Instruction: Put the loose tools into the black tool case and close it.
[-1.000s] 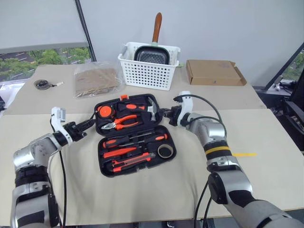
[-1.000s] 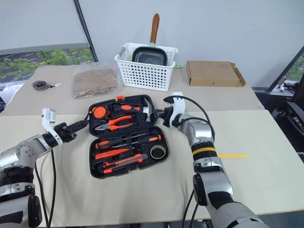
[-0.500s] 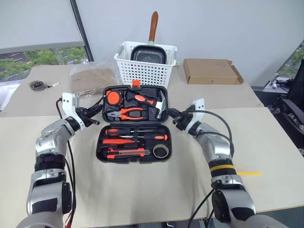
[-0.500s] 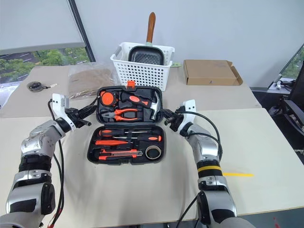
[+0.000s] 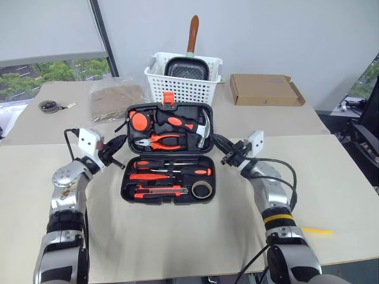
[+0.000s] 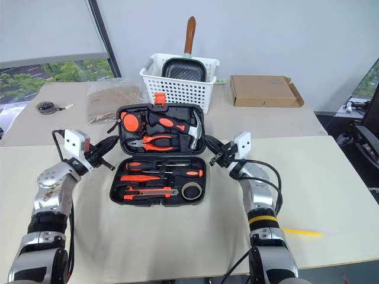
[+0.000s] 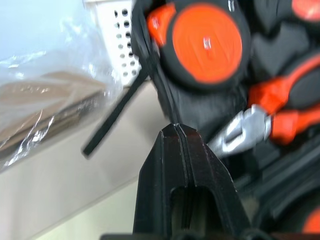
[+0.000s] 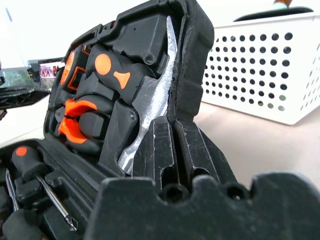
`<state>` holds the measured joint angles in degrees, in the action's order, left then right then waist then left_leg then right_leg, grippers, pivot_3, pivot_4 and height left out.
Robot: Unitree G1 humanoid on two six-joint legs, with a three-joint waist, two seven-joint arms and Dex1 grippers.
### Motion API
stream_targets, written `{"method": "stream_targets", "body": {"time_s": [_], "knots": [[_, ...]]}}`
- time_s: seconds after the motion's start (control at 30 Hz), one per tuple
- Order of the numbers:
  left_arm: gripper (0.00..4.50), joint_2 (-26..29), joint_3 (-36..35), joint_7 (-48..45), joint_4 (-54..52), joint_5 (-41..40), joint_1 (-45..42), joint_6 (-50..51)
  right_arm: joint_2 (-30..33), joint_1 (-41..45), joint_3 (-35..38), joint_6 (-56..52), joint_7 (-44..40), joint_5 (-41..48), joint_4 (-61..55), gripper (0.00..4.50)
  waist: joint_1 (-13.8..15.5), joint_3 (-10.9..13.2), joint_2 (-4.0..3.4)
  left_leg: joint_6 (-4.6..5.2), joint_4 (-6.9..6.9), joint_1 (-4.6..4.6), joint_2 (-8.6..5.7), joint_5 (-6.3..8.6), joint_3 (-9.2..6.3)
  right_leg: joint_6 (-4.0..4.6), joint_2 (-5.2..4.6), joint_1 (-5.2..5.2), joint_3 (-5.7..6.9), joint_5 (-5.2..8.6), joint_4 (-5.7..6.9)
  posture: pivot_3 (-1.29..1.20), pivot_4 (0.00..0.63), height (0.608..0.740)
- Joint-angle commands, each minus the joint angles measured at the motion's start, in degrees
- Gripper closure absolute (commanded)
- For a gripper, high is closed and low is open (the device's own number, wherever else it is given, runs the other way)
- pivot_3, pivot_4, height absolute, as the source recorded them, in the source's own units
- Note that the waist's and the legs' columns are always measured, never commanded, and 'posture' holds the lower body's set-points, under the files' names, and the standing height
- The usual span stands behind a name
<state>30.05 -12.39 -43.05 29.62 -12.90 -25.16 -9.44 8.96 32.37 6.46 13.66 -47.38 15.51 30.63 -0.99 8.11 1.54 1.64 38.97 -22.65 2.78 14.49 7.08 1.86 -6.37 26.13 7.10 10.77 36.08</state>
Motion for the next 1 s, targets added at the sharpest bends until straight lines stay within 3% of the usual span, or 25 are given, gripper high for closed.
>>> {"method": "stream_targets", "body": {"time_s": [0.03, 0.3, 0.5, 0.6, 0.93, 1.0], "knots": [[4.49, 0.93, -0.13, 2.85, -2.01, 2.76, 2.10, -5.62, 0.77, 0.36, -0.99, 8.57, -2.91, -0.58, 0.49, 4.50, -0.13, 0.00, 0.00, 0.01, 0.00, 0.02, 0.02, 0.01, 0.02, 0.00, 0.01, 0.00, -0.01, 0.00, 0.00, 0.00, 0.150, 0.700], [4.49, 0.55, -0.87, 12.01, -1.36, 7.95, 4.76, -15.67, 2.97, 0.02, -2.89, 18.80, -7.13, -2.31, 7.37, 4.50, -0.14, 0.00, 0.00, 0.07, -0.01, 0.28, 0.06, 0.04, 0.06, 0.00, -0.04, -0.10, -0.07, 0.00, 0.05, 0.00, 0.150, 0.700], [4.49, 1.17, -0.70, 13.15, -1.10, 8.28, 6.37, -19.51, 4.29, 0.73, -3.65, 25.35, -9.33, -2.69, 11.40, 4.50, -0.03, 0.00, 0.00, 0.35, 0.01, 0.38, 0.07, 0.21, 0.06, 0.00, -0.05, -0.20, -0.07, 0.00, 0.08, 0.00, 0.150, 0.700], [3.77, 1.41, -0.22, 12.02, -1.91, 8.05, 8.24, -21.33, 5.22, 1.13, -4.48, 29.76, -10.29, -3.73, 13.37, 4.50, -0.18, -0.01, -0.01, 0.34, 0.01, 0.44, 0.09, 0.21, 0.12, 0.00, -0.05, -0.20, -0.09, 0.00, 0.08, 0.00, 0.150, 0.700], [0.21, 1.21, 1.22, 9.26, -7.16, 6.35, 11.99, -22.64, 10.37, 0.37, -8.63, 45.02, -10.99, -9.88, 19.28, 4.50, -0.04, 0.00, -0.01, 0.40, 0.02, 0.64, 0.12, 0.25, 0.21, -0.13, -0.09, -0.39, -0.12, 0.08, 0.09, 0.00, 0.150, 0.700], [0.00, 2.60, 0.51, 7.77, -7.19, 5.29, 13.78, -20.62, 12.21, -0.32, -9.30, 46.04, -11.22, -10.51, 19.89, 3.92, -0.13, 0.00, -0.01, 0.44, 0.02, 0.86, 0.15, 0.28, 0.20, -0.33, -0.08, -0.59, -0.11, 0.22, 0.08, 0.00, 0.150, 0.700]]}}
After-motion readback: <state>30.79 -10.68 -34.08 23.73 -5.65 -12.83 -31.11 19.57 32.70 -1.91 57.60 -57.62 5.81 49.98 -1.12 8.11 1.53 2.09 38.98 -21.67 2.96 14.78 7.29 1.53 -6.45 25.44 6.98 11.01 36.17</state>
